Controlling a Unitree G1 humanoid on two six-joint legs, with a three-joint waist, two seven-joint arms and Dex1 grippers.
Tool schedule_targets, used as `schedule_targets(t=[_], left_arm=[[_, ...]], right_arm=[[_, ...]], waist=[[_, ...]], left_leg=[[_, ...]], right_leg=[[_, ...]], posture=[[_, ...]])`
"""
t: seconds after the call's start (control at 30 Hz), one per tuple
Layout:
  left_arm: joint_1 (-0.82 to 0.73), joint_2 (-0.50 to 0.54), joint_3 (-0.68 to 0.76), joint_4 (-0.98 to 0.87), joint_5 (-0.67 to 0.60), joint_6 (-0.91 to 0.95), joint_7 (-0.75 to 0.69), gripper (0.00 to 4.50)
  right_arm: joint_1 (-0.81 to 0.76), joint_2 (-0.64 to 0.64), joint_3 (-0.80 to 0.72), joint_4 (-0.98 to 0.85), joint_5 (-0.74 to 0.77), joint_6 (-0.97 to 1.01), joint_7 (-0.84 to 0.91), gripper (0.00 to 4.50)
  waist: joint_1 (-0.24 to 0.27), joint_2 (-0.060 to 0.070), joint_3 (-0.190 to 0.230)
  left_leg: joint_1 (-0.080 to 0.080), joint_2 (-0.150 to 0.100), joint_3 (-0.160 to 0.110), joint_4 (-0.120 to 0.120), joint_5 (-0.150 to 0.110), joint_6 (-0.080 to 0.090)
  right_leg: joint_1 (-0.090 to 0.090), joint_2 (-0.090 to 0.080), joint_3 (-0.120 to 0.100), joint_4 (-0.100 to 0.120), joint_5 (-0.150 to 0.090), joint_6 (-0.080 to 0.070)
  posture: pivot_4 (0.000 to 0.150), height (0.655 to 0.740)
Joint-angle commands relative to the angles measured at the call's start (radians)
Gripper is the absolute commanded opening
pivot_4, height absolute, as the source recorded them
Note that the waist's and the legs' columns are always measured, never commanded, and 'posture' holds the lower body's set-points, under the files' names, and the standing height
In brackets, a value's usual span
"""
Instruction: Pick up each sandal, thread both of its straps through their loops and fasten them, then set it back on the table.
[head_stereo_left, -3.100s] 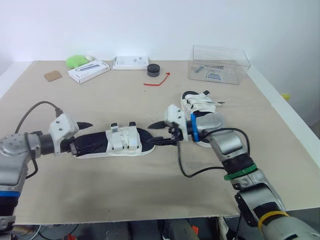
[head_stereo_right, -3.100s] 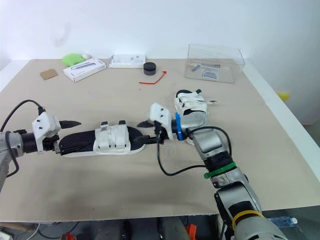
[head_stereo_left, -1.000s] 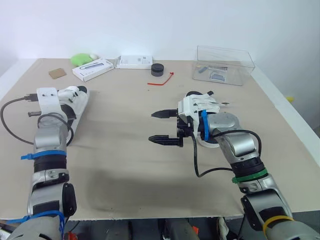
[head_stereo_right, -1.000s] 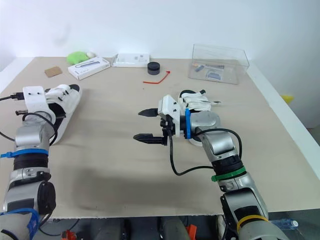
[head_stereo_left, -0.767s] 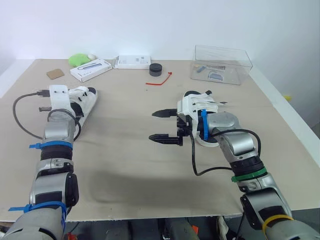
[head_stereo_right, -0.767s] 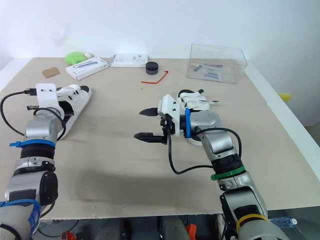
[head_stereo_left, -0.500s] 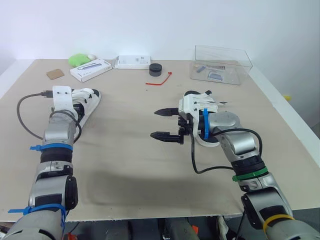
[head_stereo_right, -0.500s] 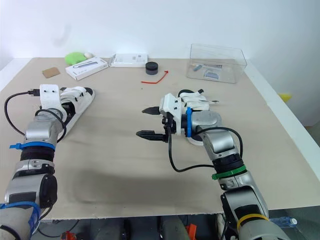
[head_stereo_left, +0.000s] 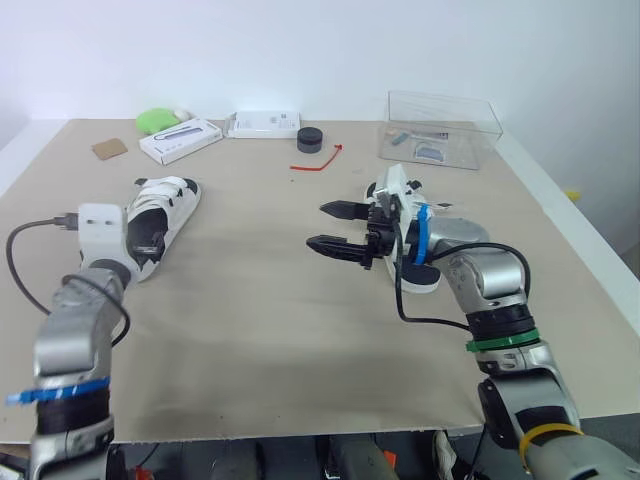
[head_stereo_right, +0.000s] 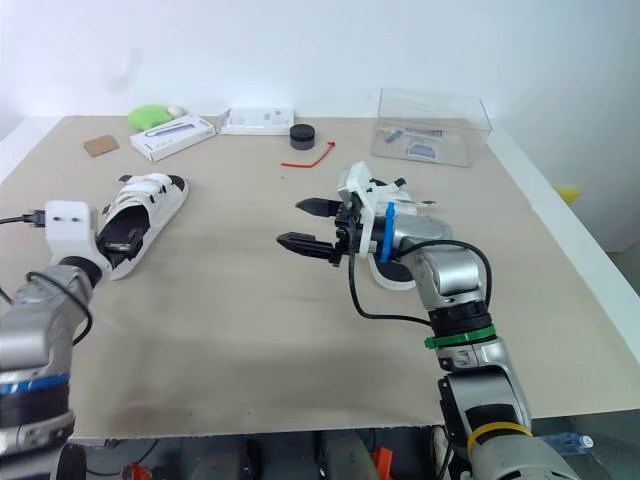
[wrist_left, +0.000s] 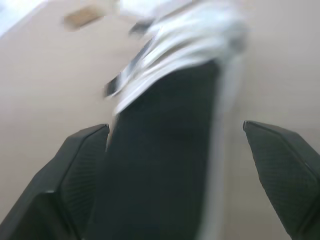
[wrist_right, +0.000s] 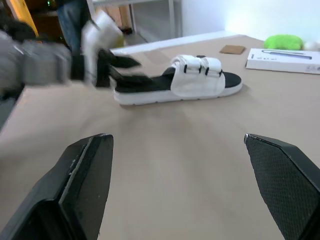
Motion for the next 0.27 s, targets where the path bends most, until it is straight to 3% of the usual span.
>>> schedule_targets(t=[0.03,0.27], left_arm=[[0.069,0.068,0.005,-0.126,-0.071,-0.056,-0.146,4.44],[0.293,0.197,-0.125,-0.222,-0.126,-0.214,-0.471,4.44]], right_arm=[[0.08,-0.047,-0.026,-0.063,0.002,-0.103,0.057,4.5],[0.334,-0.104,-0.109,-0.249,0.004,-0.205,-0.02,4.5]], waist=[[0.001,0.0,0.0],[0.0,0.0,0.0]], left_leg=[[0.001,0.0,0.0,0.0,0.0,0.0],[0.003,0.0,0.0,0.0,0.0,0.0]], right_leg=[[0.002,0.001,0.0,0.0,0.0,0.0],[0.002,0.002,0.002,0.0,-0.004,0.004]], posture=[[0.15,0.7261],[0.15,0.7261]])
